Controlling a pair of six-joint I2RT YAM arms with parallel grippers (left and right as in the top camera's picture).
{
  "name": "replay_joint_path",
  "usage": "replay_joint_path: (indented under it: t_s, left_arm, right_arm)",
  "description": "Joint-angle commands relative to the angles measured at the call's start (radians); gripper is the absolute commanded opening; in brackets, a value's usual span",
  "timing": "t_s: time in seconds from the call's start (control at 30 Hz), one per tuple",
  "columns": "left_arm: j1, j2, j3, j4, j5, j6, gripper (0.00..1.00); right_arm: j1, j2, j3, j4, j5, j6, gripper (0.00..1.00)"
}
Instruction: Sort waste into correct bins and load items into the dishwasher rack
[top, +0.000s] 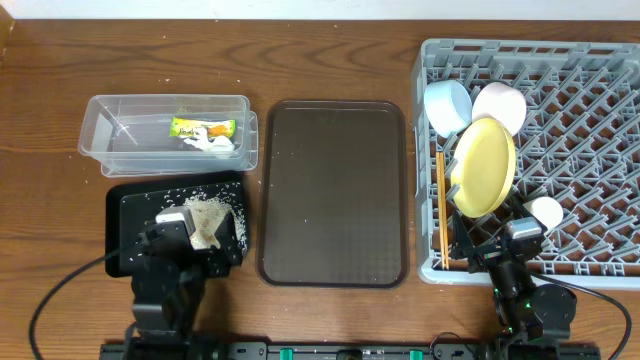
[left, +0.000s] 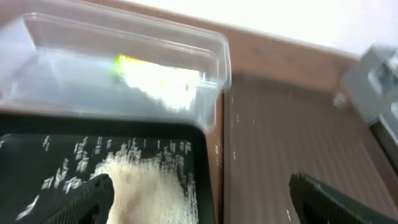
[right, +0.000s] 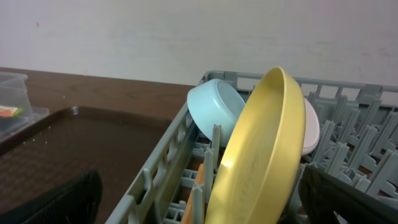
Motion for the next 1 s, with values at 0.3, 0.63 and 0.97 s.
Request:
replay_joint_path:
  t_s: [0.3,0.63,0.97]
  left_arm:
    - [0.016,-0.193,-0.315,0.413,-0.12,-0.009,0.93]
    - [0.015,-0.195,-0.315,0.342,-0.085,-0.009,0.93]
    - [0.015,-0.193,-0.315,0.342,-0.085,-0.009,0.93]
  right_arm:
    - [0.019,-0.008,-0.001,-0.004,-0.004,0.0,0.99]
    - [0.019,-0.008,-0.001,-0.004,-0.004,0.0,0.99]
    - [0.019,-0.008,-0.001,-0.004,-0.003,0.0,0.99]
